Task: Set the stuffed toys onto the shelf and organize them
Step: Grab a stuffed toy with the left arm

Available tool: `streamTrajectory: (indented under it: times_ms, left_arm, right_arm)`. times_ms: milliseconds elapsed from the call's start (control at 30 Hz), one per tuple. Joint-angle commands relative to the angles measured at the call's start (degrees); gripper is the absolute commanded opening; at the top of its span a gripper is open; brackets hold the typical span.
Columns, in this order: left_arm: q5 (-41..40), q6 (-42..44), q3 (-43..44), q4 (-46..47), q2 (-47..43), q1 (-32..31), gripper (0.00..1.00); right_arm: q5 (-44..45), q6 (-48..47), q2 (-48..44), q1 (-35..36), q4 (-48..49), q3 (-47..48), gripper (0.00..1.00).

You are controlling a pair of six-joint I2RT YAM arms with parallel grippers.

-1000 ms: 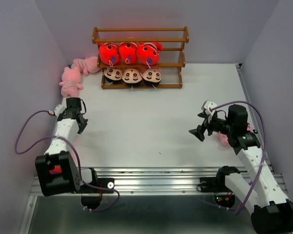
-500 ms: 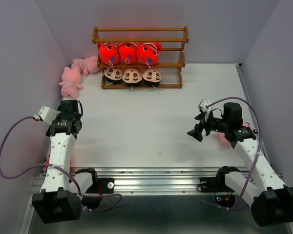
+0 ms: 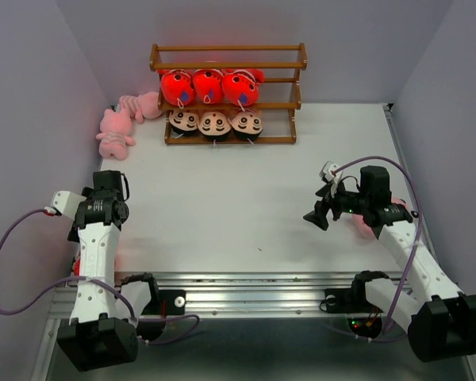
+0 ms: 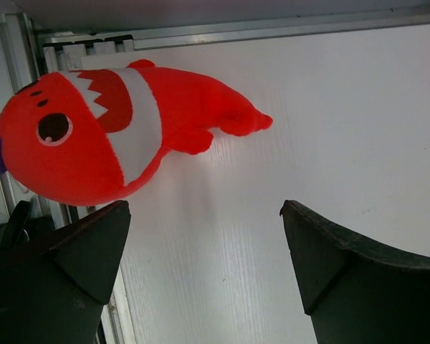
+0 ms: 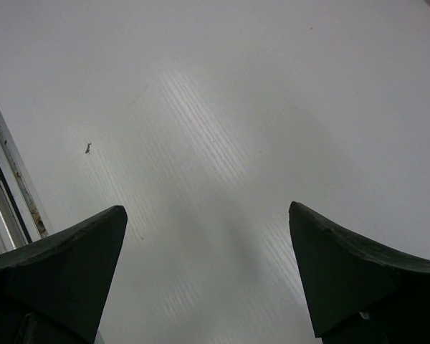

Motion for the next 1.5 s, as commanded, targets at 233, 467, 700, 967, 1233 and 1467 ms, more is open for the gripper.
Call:
streamTrajectory:
  times_ms: [233, 467, 700, 967, 1233, 1467]
  left_arm:
    - [-1.6, 2.2, -2.5, 3.4, 9.1, 16.0, 0.99]
    - [-0.1, -3.3, -2.8, -0.3, 5.6, 16.2, 0.99]
    - [0.8, -9.1, -3.6, -5.1, 3.2, 16.2, 0.99]
    - [-0.9, -13.5, -2.5, -8.4, 3.4, 16.7, 0.97]
    - [-3.3, -14.9, -3.2, -7.8, 5.7, 22.2, 0.95]
    - [1.7, -7.2, -7.8, 1.7, 8.5, 24.0, 0.91]
  right_arm:
    - [-0.3, -0.5, -0.8, -0.3, 1.6, 0.4, 1.0]
    - [-0.3, -0.6, -0.5, -0.3, 1.7, 0.4, 1.0]
    - [-0.4, -0.5, 0.3, -0.3, 1.7, 0.8, 1.0]
    - [-1.1, 0.0, 0.5, -0.3, 1.7, 1.0, 1.0]
    - [-1.4, 0.2, -0.3, -0.3, 1.7, 0.9, 1.0]
    - [-0.9, 0.2, -1.3, -0.3, 1.6, 0.7, 1.0]
